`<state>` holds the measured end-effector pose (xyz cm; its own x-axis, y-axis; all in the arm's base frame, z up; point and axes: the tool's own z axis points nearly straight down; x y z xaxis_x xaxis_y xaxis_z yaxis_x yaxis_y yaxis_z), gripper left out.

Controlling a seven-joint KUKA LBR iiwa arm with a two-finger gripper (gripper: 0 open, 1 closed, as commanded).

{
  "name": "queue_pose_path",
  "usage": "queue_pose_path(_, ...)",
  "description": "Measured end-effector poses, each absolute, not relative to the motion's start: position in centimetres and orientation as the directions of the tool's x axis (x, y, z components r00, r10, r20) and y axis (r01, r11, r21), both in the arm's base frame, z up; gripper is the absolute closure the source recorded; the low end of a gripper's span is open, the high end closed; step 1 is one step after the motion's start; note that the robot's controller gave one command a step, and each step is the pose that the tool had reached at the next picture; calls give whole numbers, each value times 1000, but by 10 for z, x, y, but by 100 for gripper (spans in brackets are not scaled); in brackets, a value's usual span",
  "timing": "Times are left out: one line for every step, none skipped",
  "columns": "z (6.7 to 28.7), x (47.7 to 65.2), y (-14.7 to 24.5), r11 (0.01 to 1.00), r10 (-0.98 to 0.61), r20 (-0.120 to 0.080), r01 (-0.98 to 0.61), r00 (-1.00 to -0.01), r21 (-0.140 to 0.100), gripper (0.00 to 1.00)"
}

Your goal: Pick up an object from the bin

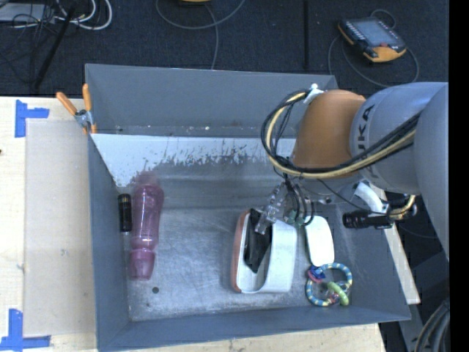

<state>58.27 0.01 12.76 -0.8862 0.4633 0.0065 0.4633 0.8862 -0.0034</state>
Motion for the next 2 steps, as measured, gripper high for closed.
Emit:
queue_pose_path(149, 582, 0, 886, 463, 7, 463, -886, -4, 100)
queue_pose_path(169, 584, 0, 887, 463, 1, 463, -887, -1, 100)
